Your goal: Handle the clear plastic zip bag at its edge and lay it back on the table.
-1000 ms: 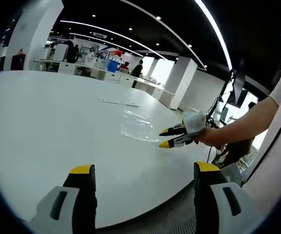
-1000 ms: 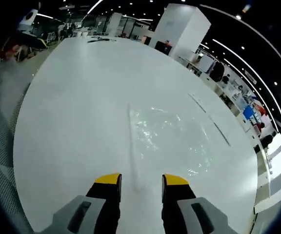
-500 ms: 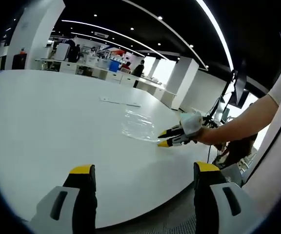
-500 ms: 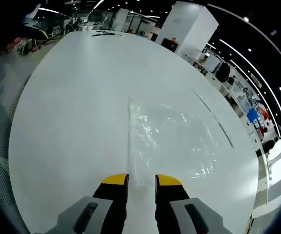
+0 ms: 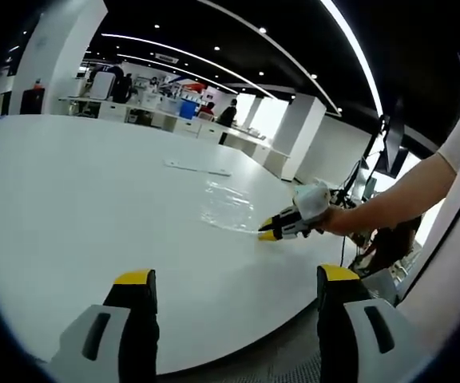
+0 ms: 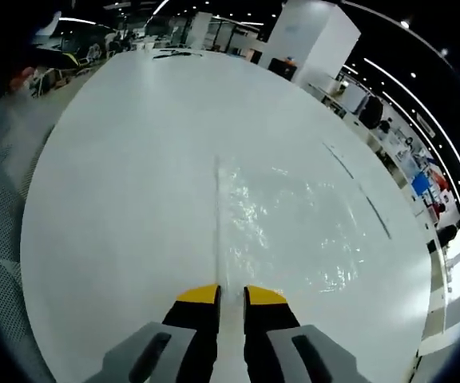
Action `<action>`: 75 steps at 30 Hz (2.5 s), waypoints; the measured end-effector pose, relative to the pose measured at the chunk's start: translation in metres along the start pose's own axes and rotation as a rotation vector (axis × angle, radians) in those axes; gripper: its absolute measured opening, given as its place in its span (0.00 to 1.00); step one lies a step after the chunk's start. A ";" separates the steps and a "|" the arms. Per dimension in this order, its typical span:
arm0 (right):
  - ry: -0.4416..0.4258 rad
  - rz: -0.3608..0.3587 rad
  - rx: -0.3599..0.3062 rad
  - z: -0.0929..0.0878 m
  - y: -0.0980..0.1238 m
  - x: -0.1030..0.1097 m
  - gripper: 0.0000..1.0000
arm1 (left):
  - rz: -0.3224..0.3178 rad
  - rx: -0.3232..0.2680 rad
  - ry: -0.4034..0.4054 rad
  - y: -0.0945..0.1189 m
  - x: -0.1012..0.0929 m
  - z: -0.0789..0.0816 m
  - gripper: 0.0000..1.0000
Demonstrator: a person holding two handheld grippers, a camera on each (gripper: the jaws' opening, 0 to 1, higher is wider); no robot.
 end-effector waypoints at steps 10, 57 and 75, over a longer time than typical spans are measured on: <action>0.020 0.012 0.022 -0.004 -0.001 -0.002 0.00 | 0.002 -0.008 0.001 0.000 0.001 0.001 0.81; 0.312 0.053 -0.102 0.034 0.098 0.015 0.00 | -0.101 0.100 -0.247 -0.007 -0.030 0.009 0.65; 0.370 0.071 -0.181 0.071 0.150 0.029 0.00 | -0.164 0.157 -0.543 -0.014 -0.046 0.056 0.53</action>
Point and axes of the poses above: the point that each gripper's makers call its tool centre point, and the gripper's own axes: y roughly backward along the fingers, x roughly to its left, z roughly out of its top, the point moved 4 cm from there along y, roughly backward along the fingers, and after that the axes turned 5 degrees about -y, right-handed, at the moved point
